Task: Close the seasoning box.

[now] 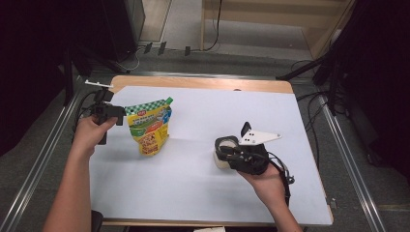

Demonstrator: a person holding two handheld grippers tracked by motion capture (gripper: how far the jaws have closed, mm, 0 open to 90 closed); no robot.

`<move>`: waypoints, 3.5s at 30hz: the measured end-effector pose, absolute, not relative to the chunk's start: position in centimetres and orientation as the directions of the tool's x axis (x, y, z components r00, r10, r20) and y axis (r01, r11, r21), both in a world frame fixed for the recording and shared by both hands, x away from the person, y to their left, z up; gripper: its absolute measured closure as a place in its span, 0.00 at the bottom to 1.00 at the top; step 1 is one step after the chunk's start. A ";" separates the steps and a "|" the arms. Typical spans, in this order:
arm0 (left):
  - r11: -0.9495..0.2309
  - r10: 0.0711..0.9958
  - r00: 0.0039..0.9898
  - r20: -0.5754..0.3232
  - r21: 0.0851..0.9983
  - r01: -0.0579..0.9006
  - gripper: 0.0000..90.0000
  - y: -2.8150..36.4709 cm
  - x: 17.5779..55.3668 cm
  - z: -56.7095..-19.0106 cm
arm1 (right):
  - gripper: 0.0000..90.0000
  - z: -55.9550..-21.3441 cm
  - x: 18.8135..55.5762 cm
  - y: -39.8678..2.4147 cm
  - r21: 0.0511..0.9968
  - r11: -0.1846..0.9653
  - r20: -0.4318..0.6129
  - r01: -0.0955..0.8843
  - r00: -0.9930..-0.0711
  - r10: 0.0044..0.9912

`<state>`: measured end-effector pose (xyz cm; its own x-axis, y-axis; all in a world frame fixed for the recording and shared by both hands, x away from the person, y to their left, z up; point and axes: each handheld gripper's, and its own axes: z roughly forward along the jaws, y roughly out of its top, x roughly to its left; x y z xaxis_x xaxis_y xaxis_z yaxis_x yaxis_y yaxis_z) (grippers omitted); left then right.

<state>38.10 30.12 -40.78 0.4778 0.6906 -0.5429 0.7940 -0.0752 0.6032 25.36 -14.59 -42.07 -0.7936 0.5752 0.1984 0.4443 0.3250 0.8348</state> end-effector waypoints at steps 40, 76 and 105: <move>-0.098 0.687 0.487 -0.539 0.595 0.797 0.45 29.7 38.1 -40.9 | 1.00 -37.9 26.6 -23.0 0.851 0.216 0.187 0.478 -0.662 0.726; -0.091 0.688 0.483 -0.542 0.596 0.798 0.44 30.1 38.0 -40.9 | 1.00 -42.1 28.3 -21.0 0.806 0.222 0.238 0.548 -0.644 0.727; -0.104 0.689 0.481 -0.542 0.583 0.806 0.44 29.8 38.2 -41.3 | 1.00 -42.6 27.7 -17.6 0.801 0.285 0.228 0.526 -0.709 0.667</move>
